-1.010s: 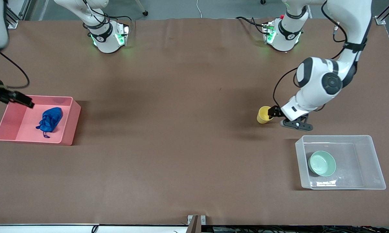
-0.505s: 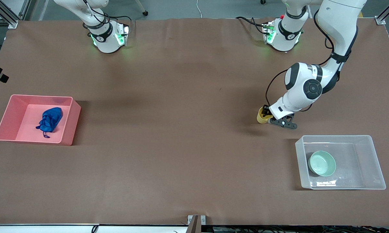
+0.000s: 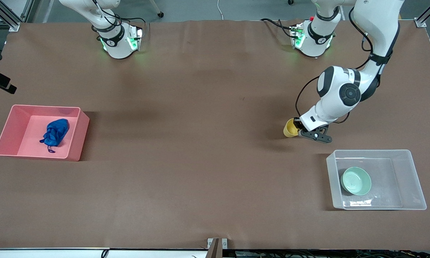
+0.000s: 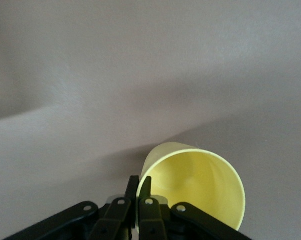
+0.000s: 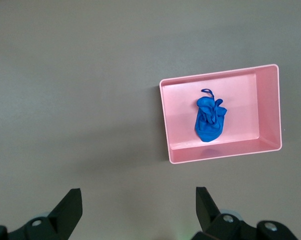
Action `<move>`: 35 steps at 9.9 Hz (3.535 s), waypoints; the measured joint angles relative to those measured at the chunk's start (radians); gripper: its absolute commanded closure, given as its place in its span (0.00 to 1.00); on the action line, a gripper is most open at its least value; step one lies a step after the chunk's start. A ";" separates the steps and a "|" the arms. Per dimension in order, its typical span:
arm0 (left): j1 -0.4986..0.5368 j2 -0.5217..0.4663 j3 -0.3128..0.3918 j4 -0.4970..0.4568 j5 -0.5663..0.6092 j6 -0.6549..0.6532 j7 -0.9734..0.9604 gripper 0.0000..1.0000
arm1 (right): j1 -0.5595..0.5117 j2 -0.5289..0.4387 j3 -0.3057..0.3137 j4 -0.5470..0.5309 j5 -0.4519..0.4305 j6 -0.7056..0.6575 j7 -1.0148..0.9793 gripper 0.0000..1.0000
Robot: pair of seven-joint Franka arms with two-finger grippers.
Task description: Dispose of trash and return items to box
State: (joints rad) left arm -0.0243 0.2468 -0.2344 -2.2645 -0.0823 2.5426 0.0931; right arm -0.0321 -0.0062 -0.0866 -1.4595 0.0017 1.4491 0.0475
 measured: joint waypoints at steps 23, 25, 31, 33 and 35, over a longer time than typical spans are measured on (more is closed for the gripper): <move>0.036 0.007 0.322 0.673 0.052 -0.534 0.053 0.00 | 0.028 -0.009 -0.012 0.009 -0.029 -0.021 -0.059 0.00; 0.033 -0.110 0.301 0.669 0.080 -0.684 0.040 0.00 | 0.028 -0.009 -0.012 0.009 -0.029 -0.021 -0.058 0.00; 0.027 -0.193 0.302 0.832 0.081 -0.996 -0.024 0.00 | 0.027 -0.009 -0.013 0.009 -0.029 -0.022 -0.056 0.00; 0.027 -0.207 0.303 0.822 0.081 -1.017 -0.031 0.00 | 0.027 -0.009 -0.013 0.009 -0.029 -0.022 -0.056 0.00; 0.027 -0.229 0.302 0.788 0.081 -1.008 -0.031 0.00 | 0.027 -0.009 -0.013 0.009 -0.029 -0.022 -0.056 0.00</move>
State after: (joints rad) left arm 0.0030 0.0174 0.0679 -1.4765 -0.0012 1.5343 0.0623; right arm -0.0048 -0.0156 -0.1000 -1.4504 -0.0272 1.4272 -0.0080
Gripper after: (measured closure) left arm 0.000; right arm 0.000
